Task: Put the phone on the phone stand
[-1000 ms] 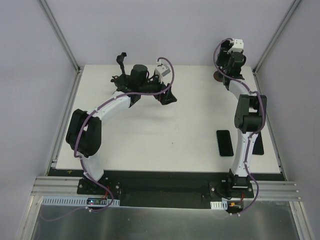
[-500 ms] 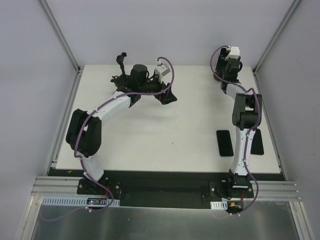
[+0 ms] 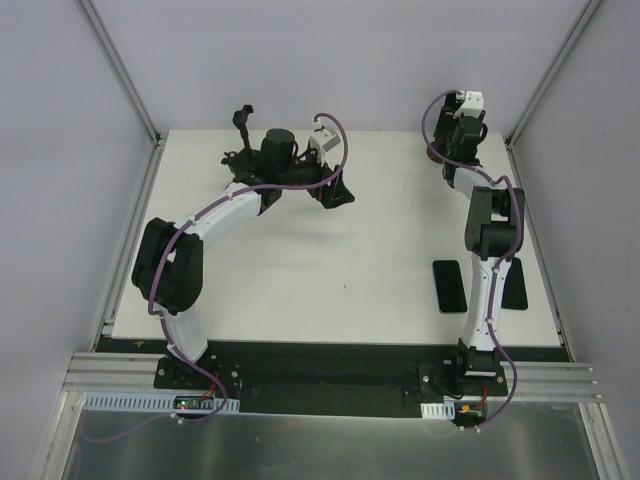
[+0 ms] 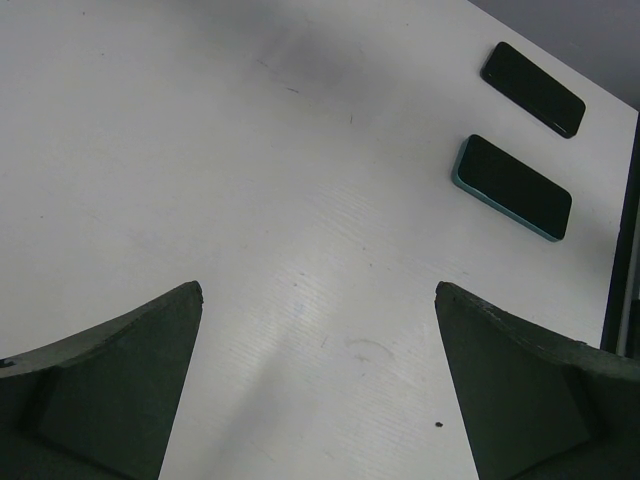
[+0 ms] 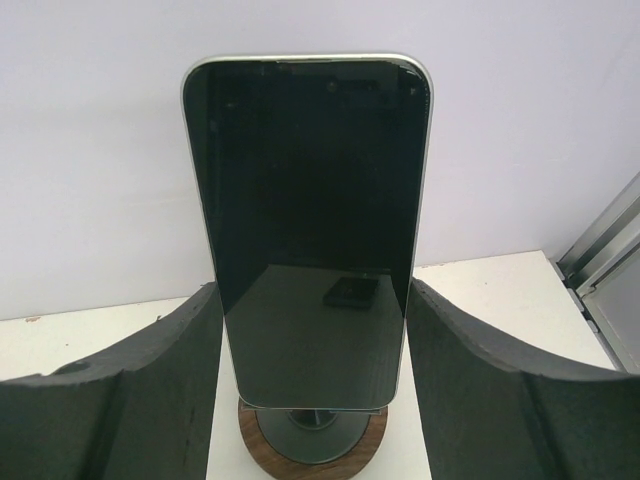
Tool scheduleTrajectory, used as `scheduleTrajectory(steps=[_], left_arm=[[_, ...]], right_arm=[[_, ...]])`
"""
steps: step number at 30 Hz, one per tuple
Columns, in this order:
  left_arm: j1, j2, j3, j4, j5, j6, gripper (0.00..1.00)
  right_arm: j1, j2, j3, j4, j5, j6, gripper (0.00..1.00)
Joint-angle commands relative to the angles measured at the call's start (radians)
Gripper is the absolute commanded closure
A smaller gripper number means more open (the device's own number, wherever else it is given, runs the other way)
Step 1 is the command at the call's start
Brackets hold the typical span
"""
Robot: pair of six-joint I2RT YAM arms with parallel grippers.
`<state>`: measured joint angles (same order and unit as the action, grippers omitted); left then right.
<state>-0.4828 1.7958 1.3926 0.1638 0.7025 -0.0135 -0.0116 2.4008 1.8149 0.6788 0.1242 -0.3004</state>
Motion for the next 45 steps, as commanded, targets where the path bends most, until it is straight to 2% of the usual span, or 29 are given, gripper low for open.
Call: scheduleTrajectory(steps=[1, 24, 25, 26, 28, 29, 31, 32, 33, 34, 41, 45], left_arm=[[0.004, 0.005, 0.009, 0.043, 0.034, -0.013, 0.01], [0.003, -0.003, 0.005, 0.045, 0.037, -0.011, 0.01], [0.004, -0.004, 0.005, 0.045, 0.037, -0.011, 0.01], [0.004, -0.004, 0.003, 0.045, 0.038, -0.011, 0.01], [0.004, -0.006, 0.003, 0.045, 0.038, -0.009, 0.01], [0.003, -0.006, 0.002, 0.045, 0.037, -0.009, 0.01], [0.004, -0.007, 0.002, 0.045, 0.037, -0.011, 0.01], [0.004, -0.009, 0.0, 0.045, 0.037, -0.011, 0.01], [0.004, -0.01, -0.003, 0.045, 0.035, -0.011, 0.01], [0.006, -0.016, -0.003, 0.045, 0.032, -0.011, 0.01], [0.004, -0.049, -0.029, 0.048, 0.005, -0.005, 0.01], [0.009, -0.084, -0.047, 0.069, -0.027, -0.022, 0.01]], right_arm=[[-0.007, -0.011, 0.047, 0.162, 0.008, 0.003, 1.0], [-0.008, -0.005, -0.069, 0.26, -0.006, 0.04, 0.99], [-0.008, -0.008, -0.074, 0.26, -0.008, 0.04, 0.97], [-0.008, -0.008, -0.078, 0.26, -0.009, 0.04, 0.86], [-0.007, -0.014, -0.086, 0.255, -0.014, 0.037, 0.72], [-0.005, -0.015, -0.088, 0.243, -0.012, 0.034, 0.54], [-0.001, -0.025, -0.086, 0.229, 0.003, 0.018, 0.3], [0.002, -0.026, -0.085, 0.216, 0.012, 0.008, 0.14], [0.004, -0.034, -0.078, 0.208, 0.021, -0.002, 0.06], [0.009, -0.037, -0.074, 0.197, 0.038, -0.008, 0.03], [0.01, -0.129, -0.106, 0.127, 0.057, 0.001, 0.04], [0.01, -0.288, -0.179, 0.065, 0.135, 0.007, 0.04]])
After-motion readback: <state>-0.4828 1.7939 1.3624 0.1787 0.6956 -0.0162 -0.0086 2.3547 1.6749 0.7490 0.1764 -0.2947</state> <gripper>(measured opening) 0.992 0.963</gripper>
